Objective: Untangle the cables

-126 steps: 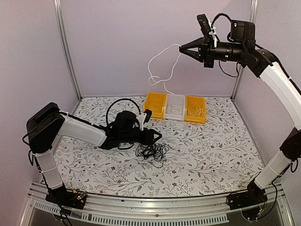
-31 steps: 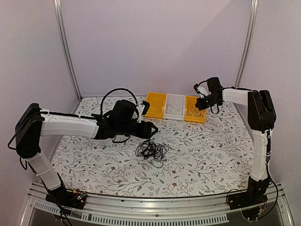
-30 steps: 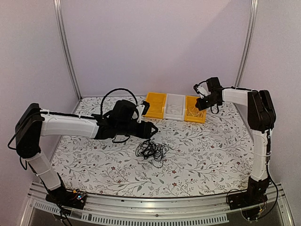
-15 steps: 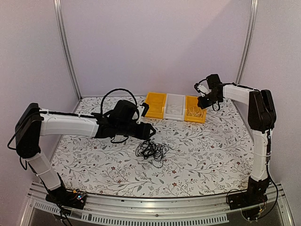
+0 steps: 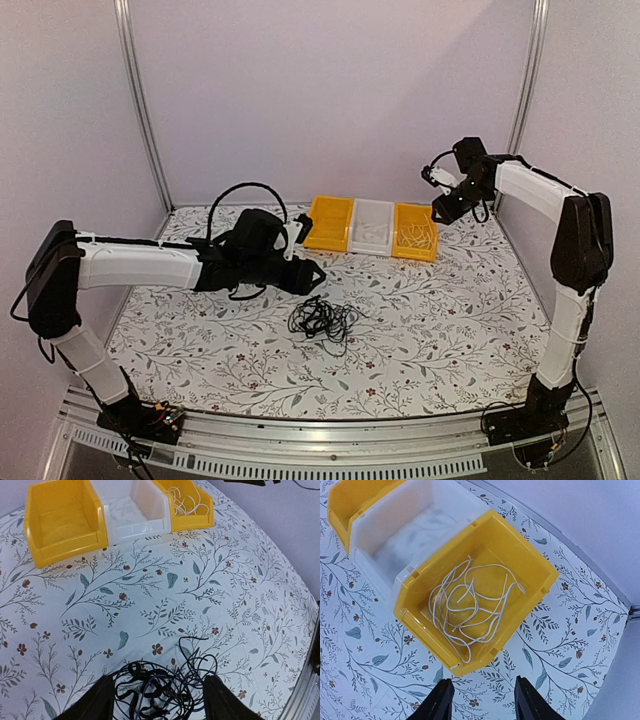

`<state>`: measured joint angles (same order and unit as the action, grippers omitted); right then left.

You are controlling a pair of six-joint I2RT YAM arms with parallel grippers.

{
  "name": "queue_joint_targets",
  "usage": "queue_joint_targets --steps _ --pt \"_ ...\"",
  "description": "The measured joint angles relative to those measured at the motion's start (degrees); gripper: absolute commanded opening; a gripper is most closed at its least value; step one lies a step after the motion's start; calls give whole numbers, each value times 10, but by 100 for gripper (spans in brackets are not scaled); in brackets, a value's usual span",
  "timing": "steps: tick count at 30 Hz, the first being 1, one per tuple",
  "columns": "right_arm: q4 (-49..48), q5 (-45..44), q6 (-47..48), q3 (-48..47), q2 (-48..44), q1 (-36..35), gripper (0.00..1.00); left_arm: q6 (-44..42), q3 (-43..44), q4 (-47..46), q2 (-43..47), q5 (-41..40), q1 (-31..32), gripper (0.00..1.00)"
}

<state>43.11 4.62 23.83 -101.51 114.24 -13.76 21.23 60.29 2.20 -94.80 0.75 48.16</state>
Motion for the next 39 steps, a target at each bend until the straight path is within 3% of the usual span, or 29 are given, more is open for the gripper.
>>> queue_joint_targets --steps 7,11,16,23,30,39 --pt "-23 69 59 91 -133 2 47 5 -4 -12 0 10 -10 61" --pt "-87 156 85 195 -227 -4 40 18 -13 -8 0 20 -10 60" --pt "-154 223 89 272 -276 -78 33 37 -54 16 2 45 -10 60" --pt "-191 278 65 305 -226 -250 33 41 -88 33 39 54 -15 61" --pt "-188 306 2 266 -94 -273 39 90 -109 30 53 25 -29 61" --pt "-207 295 -90 242 -35 -289 37 149 -136 28 78 1 -29 61"
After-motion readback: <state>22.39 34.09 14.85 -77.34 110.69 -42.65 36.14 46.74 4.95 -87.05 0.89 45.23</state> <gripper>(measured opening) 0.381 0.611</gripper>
